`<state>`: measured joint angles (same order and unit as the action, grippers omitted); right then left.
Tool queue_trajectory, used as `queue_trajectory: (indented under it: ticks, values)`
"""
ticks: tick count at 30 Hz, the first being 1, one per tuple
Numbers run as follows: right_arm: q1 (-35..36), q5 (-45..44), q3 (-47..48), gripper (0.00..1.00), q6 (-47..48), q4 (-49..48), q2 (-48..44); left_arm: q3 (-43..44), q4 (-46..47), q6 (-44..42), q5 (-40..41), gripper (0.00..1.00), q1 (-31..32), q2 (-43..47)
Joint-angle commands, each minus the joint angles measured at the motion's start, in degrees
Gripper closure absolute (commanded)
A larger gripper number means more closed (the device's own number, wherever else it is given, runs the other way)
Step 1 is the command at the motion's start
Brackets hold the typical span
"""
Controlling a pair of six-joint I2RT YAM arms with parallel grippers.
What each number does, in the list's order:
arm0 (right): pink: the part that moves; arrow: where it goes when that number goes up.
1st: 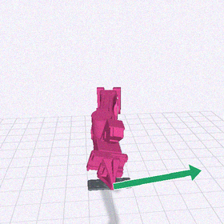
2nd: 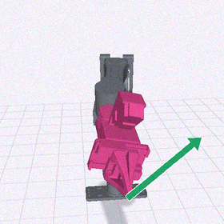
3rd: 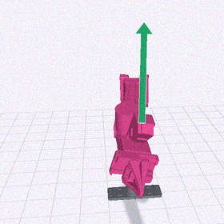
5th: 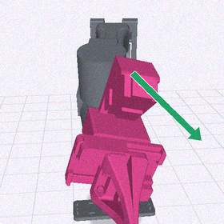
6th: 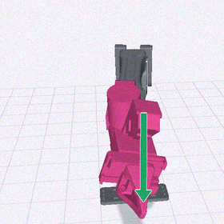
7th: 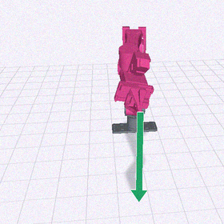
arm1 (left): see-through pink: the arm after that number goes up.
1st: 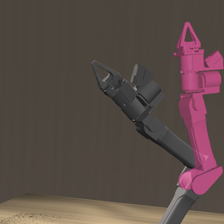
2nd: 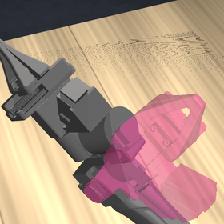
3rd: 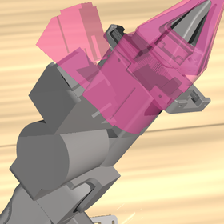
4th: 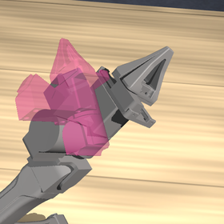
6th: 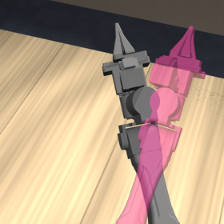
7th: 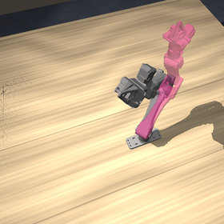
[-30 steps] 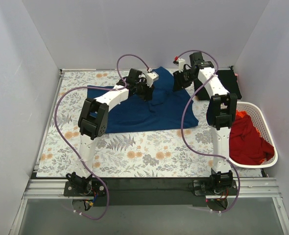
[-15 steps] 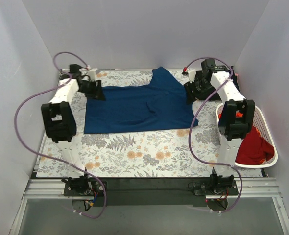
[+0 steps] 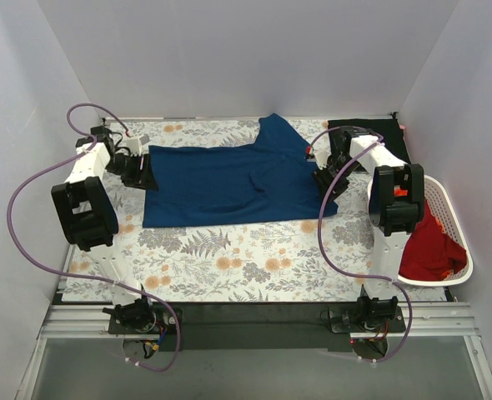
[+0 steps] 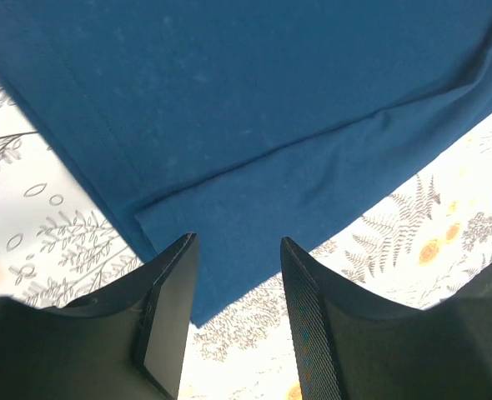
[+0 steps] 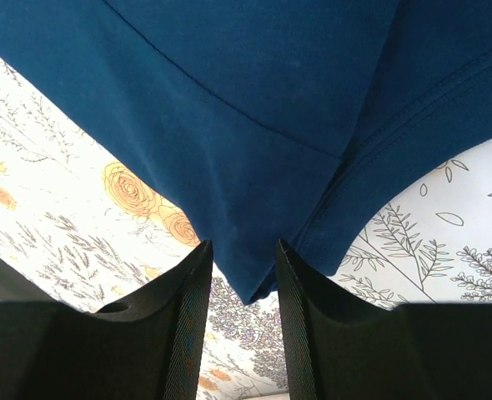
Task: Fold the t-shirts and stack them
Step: Fold the tshirt
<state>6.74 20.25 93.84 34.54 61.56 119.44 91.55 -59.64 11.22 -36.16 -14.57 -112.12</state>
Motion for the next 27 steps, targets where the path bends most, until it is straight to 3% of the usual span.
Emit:
queue_trajectory:
  ticks: [1, 21, 24, 27]
  values:
    - [-0.2, -0.7, -0.9, 0.58, 0.3, 1.0, 0.4, 1.3, -0.3, -3.9, -0.8, 0.57, -0.2, -2.3]
    - [-0.2, 0.7, -2.5, 0.58, 0.5, 1.9, 0.0, 1.2, 4.7, -7.0, 4.8, 0.57, -0.1, -8.7]
    - [-0.1, 0.4, -2.4, 0.58, 0.6, 1.9, 0.0, 1.2, 4.2, -7.4, 4.3, 0.63, -0.1, -8.2]
    - [-0.2, 0.2, -2.5, 0.58, 0.6, 1.9, 0.1, 1.1, 4.2, -7.1, 4.3, 0.77, -0.3, -7.5]
